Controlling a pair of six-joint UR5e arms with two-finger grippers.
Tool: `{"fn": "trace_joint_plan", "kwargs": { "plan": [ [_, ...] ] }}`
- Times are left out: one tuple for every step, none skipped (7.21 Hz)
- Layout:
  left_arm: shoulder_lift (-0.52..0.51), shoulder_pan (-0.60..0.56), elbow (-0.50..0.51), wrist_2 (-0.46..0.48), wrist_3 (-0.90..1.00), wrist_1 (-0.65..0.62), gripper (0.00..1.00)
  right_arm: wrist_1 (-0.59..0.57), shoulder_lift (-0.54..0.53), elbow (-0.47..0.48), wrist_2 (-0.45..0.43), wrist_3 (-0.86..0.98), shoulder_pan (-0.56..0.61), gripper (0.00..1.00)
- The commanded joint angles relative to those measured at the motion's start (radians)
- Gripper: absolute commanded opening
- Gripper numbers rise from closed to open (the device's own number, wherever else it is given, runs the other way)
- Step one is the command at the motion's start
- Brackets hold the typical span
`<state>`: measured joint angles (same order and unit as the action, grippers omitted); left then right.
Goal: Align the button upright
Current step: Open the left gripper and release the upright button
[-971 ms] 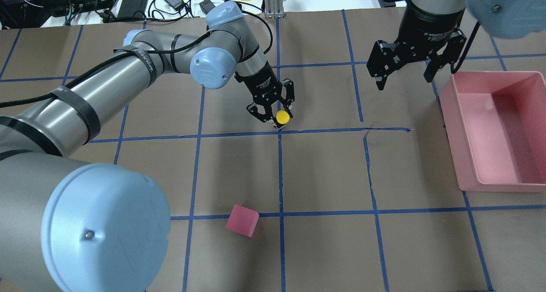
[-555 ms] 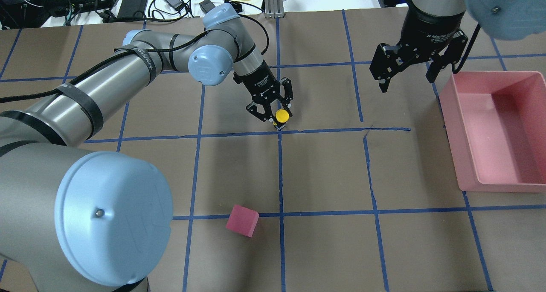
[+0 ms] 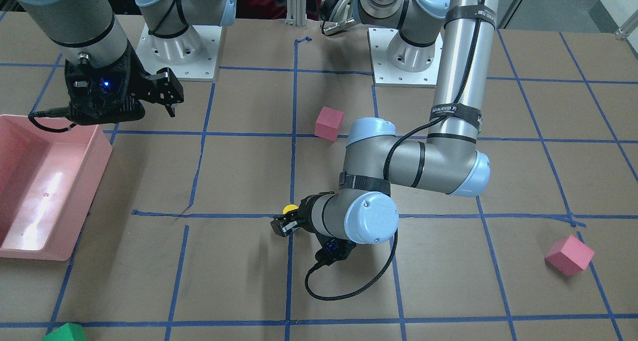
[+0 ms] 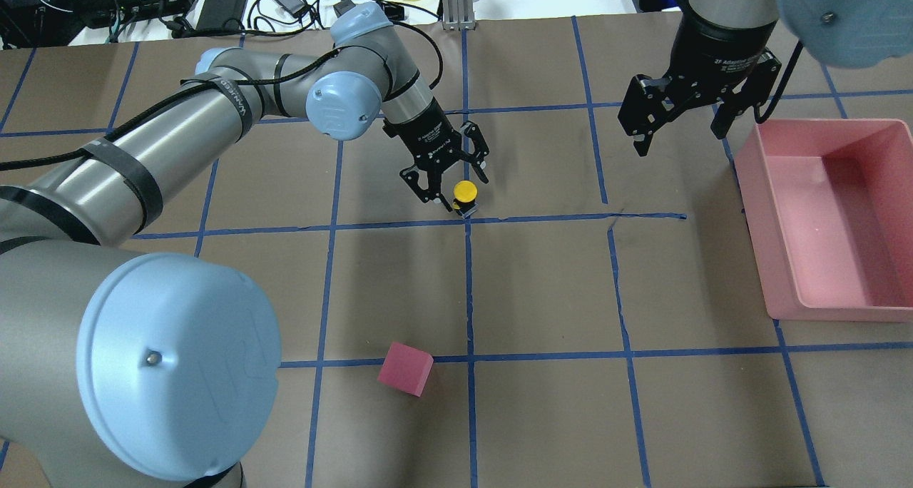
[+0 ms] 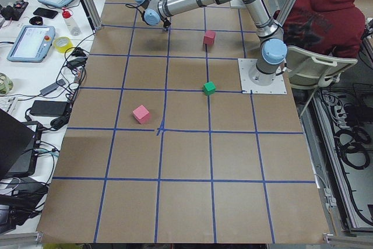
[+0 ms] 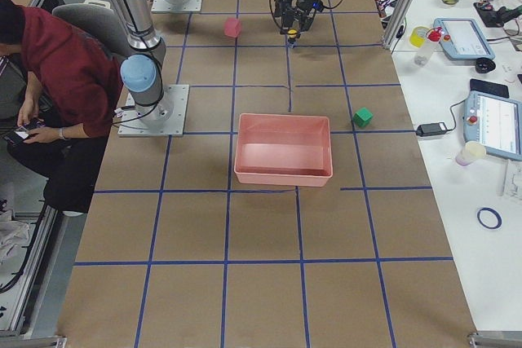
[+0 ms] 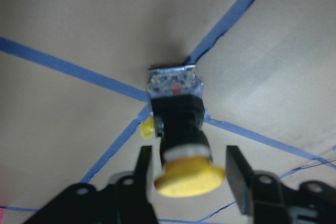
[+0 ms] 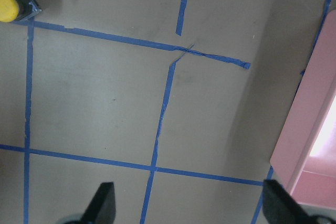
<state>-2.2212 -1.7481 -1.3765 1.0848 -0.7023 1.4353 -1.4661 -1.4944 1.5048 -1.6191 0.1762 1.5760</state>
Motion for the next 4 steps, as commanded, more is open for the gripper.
{"fn": "trace_joint_plan", "kwargs": {
  "plan": [
    [0.123, 0.058, 0.005, 0.044, 0.076, 0.112, 1.00, 0.001, 0.000, 0.000, -0.007, 0.006, -0.002, 1.00],
    [0.205, 0.067, -0.003, 0.196, 0.216, 0.175, 1.00, 0.001, 0.000, 0.000, -0.007, 0.008, -0.001, 1.00],
    [0.286, 0.102, -0.007, 0.257, 0.371, 0.256, 1.00, 0.001, 0.000, 0.000, -0.007, 0.009, -0.001, 1.00],
    [0.376, 0.125, -0.012, 0.358, 0.511, 0.331, 1.00, 0.001, 0.000, 0.000, -0.005, 0.011, -0.001, 1.00]
  ]
}}
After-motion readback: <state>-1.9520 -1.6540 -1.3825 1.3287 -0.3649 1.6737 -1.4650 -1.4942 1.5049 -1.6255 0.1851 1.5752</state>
